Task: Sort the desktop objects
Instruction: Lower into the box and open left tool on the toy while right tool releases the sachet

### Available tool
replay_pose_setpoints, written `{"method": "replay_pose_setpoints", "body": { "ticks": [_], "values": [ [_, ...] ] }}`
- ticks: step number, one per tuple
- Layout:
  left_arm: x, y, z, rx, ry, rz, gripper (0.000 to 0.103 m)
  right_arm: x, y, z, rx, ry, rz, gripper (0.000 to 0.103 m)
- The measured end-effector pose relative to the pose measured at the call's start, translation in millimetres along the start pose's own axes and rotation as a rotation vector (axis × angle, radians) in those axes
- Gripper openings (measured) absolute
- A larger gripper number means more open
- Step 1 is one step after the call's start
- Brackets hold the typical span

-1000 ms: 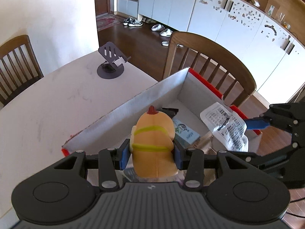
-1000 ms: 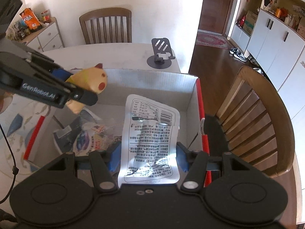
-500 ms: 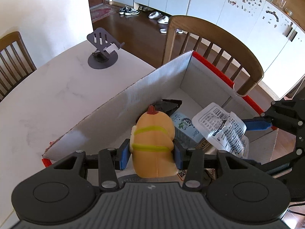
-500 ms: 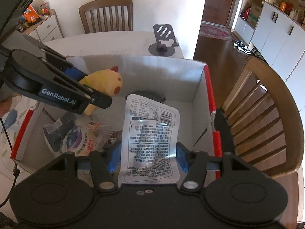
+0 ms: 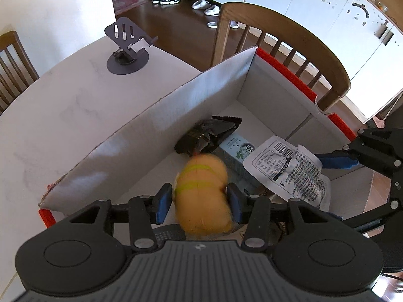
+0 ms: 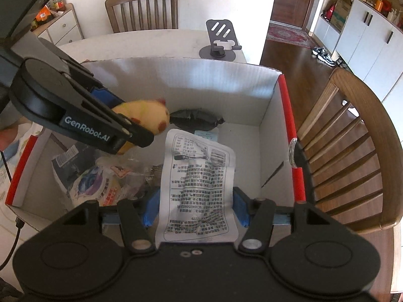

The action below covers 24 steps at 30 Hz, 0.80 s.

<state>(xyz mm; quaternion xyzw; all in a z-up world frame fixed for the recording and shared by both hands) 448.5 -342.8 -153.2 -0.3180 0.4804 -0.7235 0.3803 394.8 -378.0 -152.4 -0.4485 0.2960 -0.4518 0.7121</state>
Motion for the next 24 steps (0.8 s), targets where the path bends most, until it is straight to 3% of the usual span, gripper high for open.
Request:
{"method": "replay_pose_setpoints", "body": {
  "ticks": [3,22,24],
  "values": [
    [-2,0,-1,0.004,-0.008,-0.006,0.058,0,1,0,-0.001,0.0,0.004,0.059],
    [-3,-33,-11,0.06,-0.047,-0.004,0.064,2,-21,3,0.034,-0.006,-0.02,0.067],
    [-2,-38,-12,0.069,-0.05,-0.004,0.07,2,-26,3,0.041,-0.007,-0.022,0.067]
  ]
}}
Point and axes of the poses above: each gripper's, at about its wrist camera, not at the fingertips, and y roughly the way its jaws point, x to its right, z to its top, the point moved 10 cm from there along y, roughly the way its jaws point, and after that the axes turned 4 degrees about -x, right-handed, at the moved point
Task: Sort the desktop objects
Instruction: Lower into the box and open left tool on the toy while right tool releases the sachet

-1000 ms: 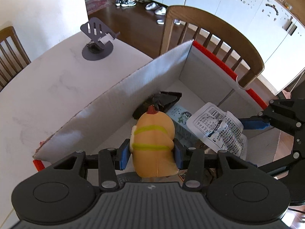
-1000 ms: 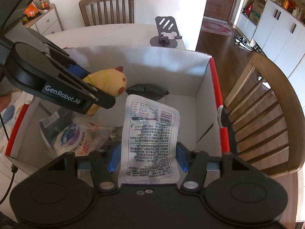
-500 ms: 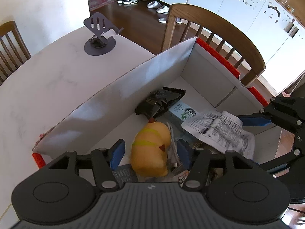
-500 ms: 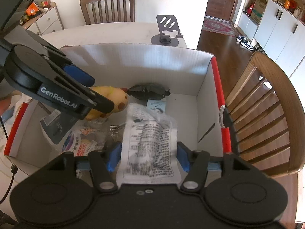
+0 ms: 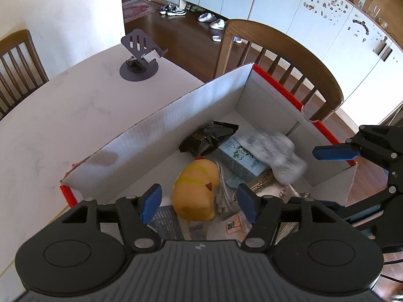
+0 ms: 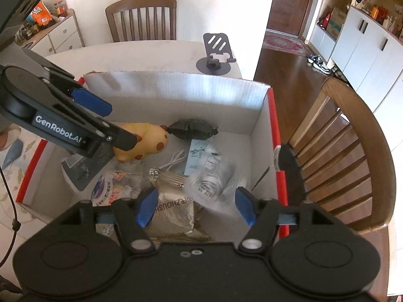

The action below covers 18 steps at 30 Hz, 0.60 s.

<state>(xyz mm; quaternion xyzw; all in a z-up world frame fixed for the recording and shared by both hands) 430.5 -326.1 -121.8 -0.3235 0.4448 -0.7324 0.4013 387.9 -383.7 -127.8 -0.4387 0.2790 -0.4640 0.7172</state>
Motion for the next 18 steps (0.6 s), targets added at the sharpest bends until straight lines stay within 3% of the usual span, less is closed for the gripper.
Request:
{"method": "replay_pose_setpoints", "body": {
  "ticks": [18],
  "values": [
    [16,-53,-19,0.071,-0.008,-0.003,0.077,-10,-47,-3,0.069,-0.018,0.017,0.069]
  ]
}}
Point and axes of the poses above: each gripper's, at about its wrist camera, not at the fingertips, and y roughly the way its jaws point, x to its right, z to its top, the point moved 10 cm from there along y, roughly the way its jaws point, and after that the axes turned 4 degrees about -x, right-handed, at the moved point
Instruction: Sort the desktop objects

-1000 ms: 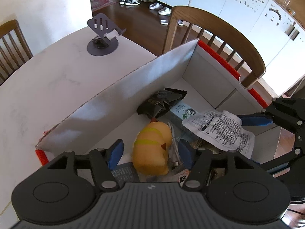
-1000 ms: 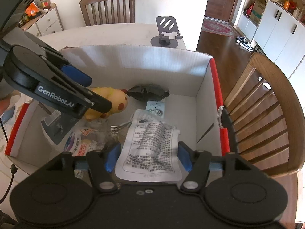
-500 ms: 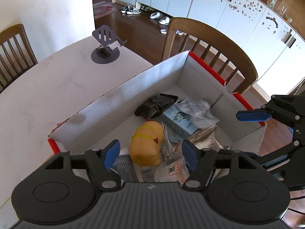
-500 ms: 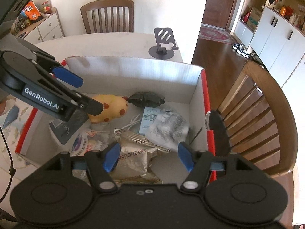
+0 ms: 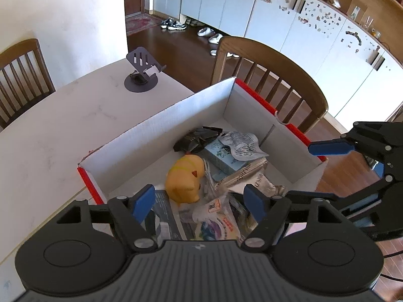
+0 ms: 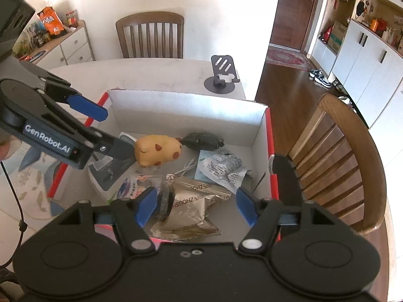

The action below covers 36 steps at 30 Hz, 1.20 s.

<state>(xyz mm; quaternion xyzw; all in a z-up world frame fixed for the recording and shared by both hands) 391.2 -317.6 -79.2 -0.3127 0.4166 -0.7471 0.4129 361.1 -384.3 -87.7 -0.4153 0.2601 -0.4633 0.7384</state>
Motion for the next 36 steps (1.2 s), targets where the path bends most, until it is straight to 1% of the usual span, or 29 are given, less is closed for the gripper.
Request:
{"method": "replay_pose_setpoints", "body": {
  "ticks": [4,6,16,20,22,23,24,32,36],
  "values": [
    [3,-13,-5,0.029,0.001,0.012,0.077,-2,-7,-3,0.013,0.009,0.009,0.069],
    [4,-21,-8,0.048,0.001,0.028,0.081,-4,-10,-4,0.023,0.015,0.017,0.07],
    [10,-45,-31,0.104,0.017,0.042,0.086,-12,-26,-13,0.068,0.052,0.046,0.071],
    [12,-51,-42,0.116,0.041,0.059,0.09,-13,-34,-16,0.105,0.068,0.053,0.071],
    [11,-55,-47,0.127,0.043,0.068,0.095,-13,-38,-17,0.119,0.075,0.053,0.074],
    [11,-57,-49,0.135,0.043,0.069,0.101,-14,-40,-18,0.127,0.079,0.054,0.075],
    [11,-59,-51,0.143,0.04,0.069,0.102,-14,-41,-19,0.133,0.085,0.056,0.076],
    [10,-74,-68,0.194,-0.003,0.06,0.102,-20,-51,-31,0.17,0.116,0.069,0.081],
    [11,-79,-79,0.216,-0.007,0.075,0.103,-22,-57,-35,0.197,0.136,0.064,0.082]
  ]
}}
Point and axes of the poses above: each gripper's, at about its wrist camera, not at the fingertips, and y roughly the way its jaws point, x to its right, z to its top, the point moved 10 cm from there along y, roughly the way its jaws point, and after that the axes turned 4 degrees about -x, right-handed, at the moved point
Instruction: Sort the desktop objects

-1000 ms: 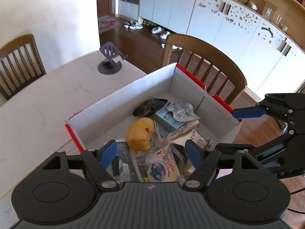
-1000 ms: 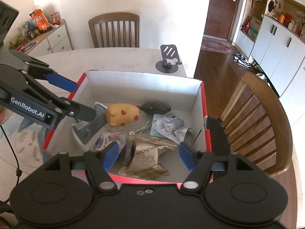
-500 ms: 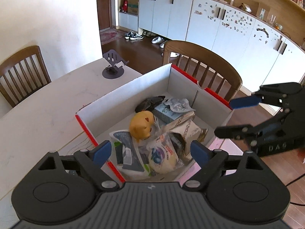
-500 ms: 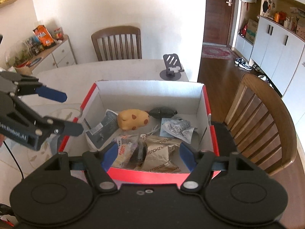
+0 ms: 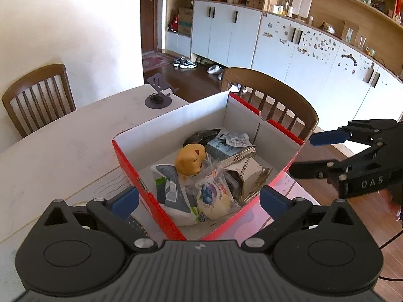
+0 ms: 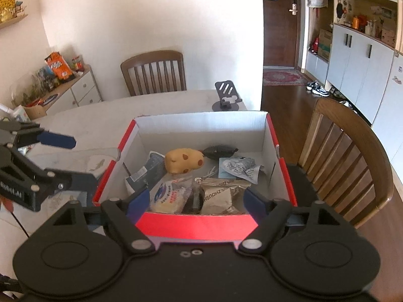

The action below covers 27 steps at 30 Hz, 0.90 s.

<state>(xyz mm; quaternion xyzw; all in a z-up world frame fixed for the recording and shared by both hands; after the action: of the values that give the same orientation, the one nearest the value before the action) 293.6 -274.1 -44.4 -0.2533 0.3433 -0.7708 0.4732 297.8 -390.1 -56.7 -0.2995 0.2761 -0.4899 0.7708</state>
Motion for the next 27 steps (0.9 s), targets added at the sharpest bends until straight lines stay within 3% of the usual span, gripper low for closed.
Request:
{"method": "replay_pose_setpoints", "body": {
  "ticks": [7,27],
  "values": [
    [-1,-13,-17,0.014,-0.025,0.006,0.103,0,-8,-5,0.042,0.047,-0.004,0.083],
    [3,-23,-49,0.001,-0.031,0.015,0.103,-17,-12,-26,0.047,0.075,0.007,0.083]
  ]
}}
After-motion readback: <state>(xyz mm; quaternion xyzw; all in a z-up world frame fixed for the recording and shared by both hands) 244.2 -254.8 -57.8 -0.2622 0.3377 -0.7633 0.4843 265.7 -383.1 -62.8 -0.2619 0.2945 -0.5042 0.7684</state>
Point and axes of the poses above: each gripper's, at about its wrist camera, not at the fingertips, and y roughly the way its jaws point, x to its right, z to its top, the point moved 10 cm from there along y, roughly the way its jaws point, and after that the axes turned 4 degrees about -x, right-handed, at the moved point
